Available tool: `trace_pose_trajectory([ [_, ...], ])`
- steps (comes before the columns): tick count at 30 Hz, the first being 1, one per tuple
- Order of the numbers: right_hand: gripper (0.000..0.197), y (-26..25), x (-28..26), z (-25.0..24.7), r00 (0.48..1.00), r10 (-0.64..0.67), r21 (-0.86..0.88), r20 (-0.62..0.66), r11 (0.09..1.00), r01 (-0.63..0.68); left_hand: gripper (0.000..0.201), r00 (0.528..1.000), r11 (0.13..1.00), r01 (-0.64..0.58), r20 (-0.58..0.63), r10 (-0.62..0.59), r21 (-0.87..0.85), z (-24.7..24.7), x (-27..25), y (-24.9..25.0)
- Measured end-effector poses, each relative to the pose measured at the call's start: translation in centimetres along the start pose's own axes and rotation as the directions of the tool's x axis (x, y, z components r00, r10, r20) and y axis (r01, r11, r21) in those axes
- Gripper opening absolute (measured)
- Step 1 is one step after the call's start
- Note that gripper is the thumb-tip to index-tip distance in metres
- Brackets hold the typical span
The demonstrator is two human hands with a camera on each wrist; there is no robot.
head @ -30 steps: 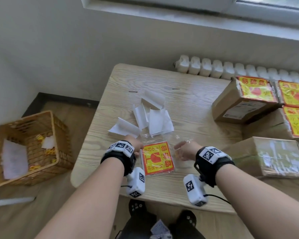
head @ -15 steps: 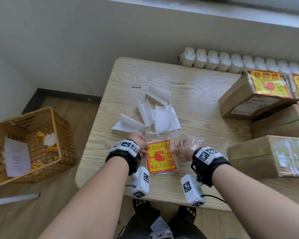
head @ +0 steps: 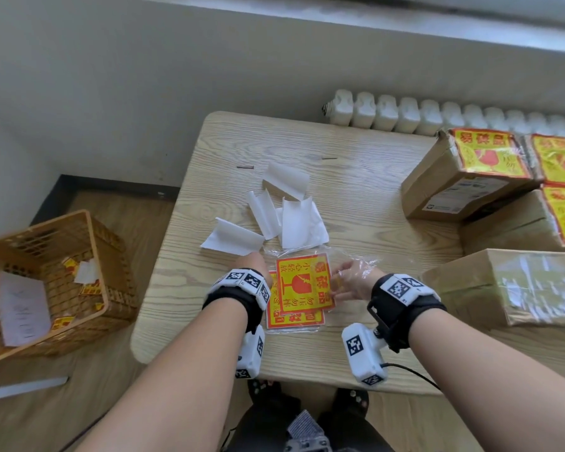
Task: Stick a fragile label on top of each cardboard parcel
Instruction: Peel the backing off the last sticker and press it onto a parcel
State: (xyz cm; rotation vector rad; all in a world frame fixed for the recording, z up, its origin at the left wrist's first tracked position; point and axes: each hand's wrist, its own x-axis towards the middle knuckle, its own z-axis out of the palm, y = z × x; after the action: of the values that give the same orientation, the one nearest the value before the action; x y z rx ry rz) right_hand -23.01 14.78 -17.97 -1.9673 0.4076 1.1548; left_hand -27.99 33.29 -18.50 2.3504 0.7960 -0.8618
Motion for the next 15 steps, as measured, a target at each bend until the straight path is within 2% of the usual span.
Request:
trace_pose_trajectory([
  [2, 0.022, -0.2, -0.4, -0.2, 1.000, 0.013, -0.029, -0.009, 1.000, -0.013, 0.012, 0.997, 0.998, -0.035, -0.061, 0.039, 0.054, 0.0, -0.2, 0.1],
  [6, 0.021, -0.4, -0.5, -0.9, 0.999, -0.016, -0.157, -0.048, 0.988, 0.008, 0.013, 0.993, 0.998, -0.062, -0.097, 0.063, 0.007, -0.9, -0.5, 1.1],
  [8, 0.021, -0.7, -1.0, -1.4, 0.995, -0.074, -0.211, -0.066, 0.976, 0.058, 0.006, 0.992, 0.993, -0.088, -0.091, 0.082, -0.072, -1.5, -0.7, 1.7],
  [15, 0.026, -2.5, -5.1, -3.4, 0.957, -0.263, -0.386, -0.119, 0.900, 0.200, 0.020, 0.960, 0.939, -0.275, -0.102, 0.259, -0.206, -3.8, -2.6, 5.9],
])
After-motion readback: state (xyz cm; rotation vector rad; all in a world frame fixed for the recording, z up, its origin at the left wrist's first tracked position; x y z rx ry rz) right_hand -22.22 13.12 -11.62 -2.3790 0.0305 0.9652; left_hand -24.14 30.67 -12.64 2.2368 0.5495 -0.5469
